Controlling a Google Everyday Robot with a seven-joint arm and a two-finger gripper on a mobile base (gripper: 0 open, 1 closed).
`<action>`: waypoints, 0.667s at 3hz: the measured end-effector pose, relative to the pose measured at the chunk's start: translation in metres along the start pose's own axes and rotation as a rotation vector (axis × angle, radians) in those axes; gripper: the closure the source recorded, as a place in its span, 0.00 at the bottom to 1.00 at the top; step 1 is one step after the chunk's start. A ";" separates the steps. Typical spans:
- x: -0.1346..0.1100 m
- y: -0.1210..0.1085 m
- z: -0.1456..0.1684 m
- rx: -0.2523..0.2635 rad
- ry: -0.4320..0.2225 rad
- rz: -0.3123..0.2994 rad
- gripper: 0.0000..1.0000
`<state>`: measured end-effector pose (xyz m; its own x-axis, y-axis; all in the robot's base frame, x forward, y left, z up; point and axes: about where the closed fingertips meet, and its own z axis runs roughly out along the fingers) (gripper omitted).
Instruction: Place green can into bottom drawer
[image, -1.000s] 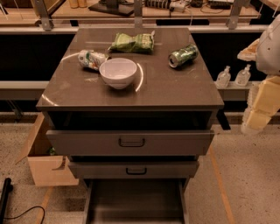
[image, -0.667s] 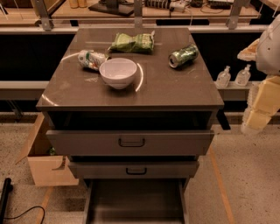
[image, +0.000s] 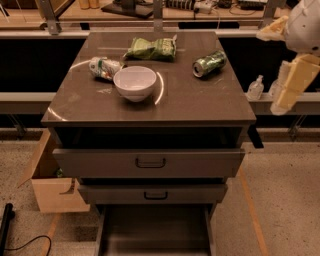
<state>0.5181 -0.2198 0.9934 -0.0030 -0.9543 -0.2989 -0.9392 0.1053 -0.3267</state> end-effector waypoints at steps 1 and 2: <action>0.011 -0.042 0.043 -0.087 -0.065 -0.105 0.00; 0.018 -0.070 0.083 -0.160 -0.137 -0.190 0.00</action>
Offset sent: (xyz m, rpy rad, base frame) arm 0.2696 -0.0514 0.0395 0.1459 -0.1709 0.4018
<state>0.6127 -0.2213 0.9361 0.2150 -0.9048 -0.3677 -0.9606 -0.1281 -0.2466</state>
